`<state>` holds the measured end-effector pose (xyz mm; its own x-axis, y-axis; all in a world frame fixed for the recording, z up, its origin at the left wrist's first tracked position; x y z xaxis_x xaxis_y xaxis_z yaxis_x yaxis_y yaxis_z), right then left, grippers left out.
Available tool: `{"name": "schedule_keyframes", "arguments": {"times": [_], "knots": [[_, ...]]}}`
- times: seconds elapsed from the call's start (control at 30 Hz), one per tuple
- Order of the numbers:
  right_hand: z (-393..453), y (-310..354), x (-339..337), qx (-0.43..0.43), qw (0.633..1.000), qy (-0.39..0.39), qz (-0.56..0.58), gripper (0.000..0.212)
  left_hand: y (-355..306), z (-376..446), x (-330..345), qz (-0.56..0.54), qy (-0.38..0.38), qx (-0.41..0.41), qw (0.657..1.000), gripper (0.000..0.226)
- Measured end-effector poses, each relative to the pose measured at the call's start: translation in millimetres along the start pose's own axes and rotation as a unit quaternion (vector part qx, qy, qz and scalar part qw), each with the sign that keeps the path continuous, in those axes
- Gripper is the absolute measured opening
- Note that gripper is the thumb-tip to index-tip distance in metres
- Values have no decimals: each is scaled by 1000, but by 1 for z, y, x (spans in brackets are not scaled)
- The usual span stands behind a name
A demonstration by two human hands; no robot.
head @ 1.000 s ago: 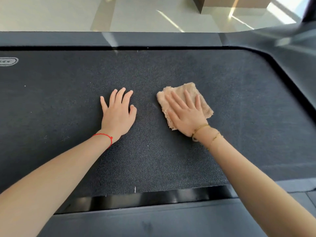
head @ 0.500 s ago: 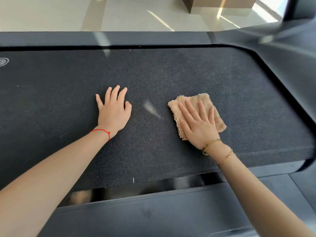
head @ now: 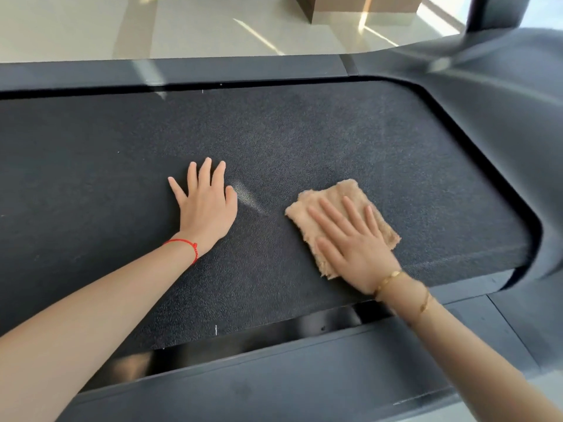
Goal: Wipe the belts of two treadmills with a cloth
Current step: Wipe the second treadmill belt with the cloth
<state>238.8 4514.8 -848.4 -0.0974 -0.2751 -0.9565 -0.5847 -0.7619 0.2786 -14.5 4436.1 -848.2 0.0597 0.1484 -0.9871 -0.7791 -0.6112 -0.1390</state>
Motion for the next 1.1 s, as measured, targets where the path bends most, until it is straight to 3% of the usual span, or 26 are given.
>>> {"name": "schedule_keyframes", "arguments": {"times": [0.1,0.2,0.37,0.47,0.67,0.8,0.93,1.1], "knots": [[45,-61,-20,94,995,-27,10,54,-21,10,2,13,2,28,1000,55],[97,-78,-31,156,987,-34,36,54,-40,23,4,11,8,44,999,55],[130,-11,-12,-1,1000,-11,21,54,-61,46,10,10,10,40,999,55],[133,-21,-15,-51,998,-4,30,54,-63,53,16,14,10,33,999,56],[220,-116,-49,84,996,-22,14,56,-62,54,21,33,-9,25,999,59],[305,-127,-62,142,989,-9,25,60,-61,54,20,48,-16,24,998,61],[351,-84,-54,123,992,4,34,59,-62,54,19,61,-16,24,998,64],[326,-36,-40,10,1000,7,28,58,-62,55,20,59,-14,23,998,63]]}}
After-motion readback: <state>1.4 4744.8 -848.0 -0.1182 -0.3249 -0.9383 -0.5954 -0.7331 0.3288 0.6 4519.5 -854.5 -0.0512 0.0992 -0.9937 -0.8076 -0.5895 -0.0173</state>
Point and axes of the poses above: each hand's wrist, its own z-axis towards the middle knuckle, its own x-axis out of the palm, y = z × x, the point moved 8 cm from there along z, towards the middle knuckle, and after that the axes turned 9 degrees about z, right-handed, at the moved point
